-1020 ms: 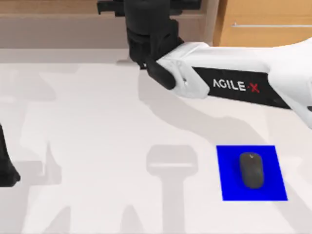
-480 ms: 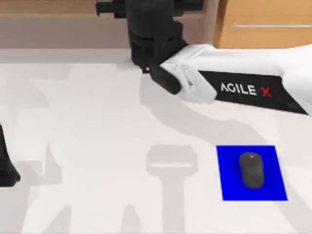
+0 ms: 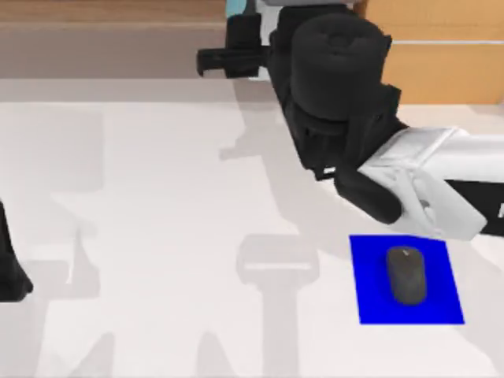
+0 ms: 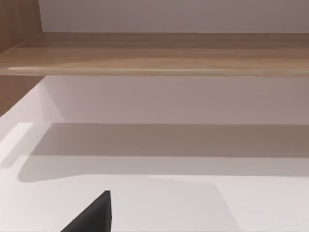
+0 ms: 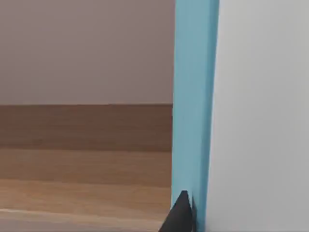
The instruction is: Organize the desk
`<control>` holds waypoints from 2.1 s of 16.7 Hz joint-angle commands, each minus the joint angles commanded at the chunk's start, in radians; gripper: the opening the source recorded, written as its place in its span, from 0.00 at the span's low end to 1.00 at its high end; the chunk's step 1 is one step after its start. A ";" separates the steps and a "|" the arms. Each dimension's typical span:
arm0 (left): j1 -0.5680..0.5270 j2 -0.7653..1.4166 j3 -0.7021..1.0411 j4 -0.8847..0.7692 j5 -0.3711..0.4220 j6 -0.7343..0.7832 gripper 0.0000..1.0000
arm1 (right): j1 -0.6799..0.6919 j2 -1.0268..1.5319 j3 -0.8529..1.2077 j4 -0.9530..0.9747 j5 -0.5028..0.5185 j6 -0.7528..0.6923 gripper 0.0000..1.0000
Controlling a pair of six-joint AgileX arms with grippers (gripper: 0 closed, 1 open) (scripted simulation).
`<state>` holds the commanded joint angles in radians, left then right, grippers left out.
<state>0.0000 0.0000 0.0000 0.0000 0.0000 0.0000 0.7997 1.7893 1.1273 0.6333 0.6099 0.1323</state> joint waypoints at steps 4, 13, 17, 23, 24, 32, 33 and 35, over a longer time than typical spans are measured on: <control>0.000 0.000 0.000 0.000 0.000 0.000 1.00 | -0.117 -0.255 -0.235 0.084 -0.123 0.091 0.00; 0.000 0.000 0.000 0.000 0.000 0.000 1.00 | -0.836 -0.529 -0.481 0.313 -0.422 0.326 0.00; 0.000 0.000 0.000 0.000 0.000 0.000 1.00 | -1.201 -0.506 -0.505 0.381 -0.548 0.432 0.00; 0.000 0.000 0.000 0.000 0.000 0.000 1.00 | -1.550 -0.408 -0.527 0.409 -0.709 0.590 0.00; 0.000 0.000 0.000 0.000 0.000 0.000 1.00 | -1.586 -0.390 -0.532 0.407 -0.733 0.616 0.00; 0.000 0.000 0.000 0.000 0.000 0.000 1.00 | -1.624 -0.211 -0.548 0.299 -0.867 0.838 0.00; 0.000 0.000 0.000 0.000 0.000 0.000 1.00 | -1.609 -0.191 -0.544 0.281 -0.881 0.866 0.00; 0.000 0.000 0.000 0.000 0.000 0.000 1.00 | -1.569 -0.155 -0.529 0.245 -0.906 0.923 0.00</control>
<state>0.0000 0.0000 0.0000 0.0000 0.0000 0.0000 -0.7692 1.6344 0.5978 0.8778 -0.2959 1.0553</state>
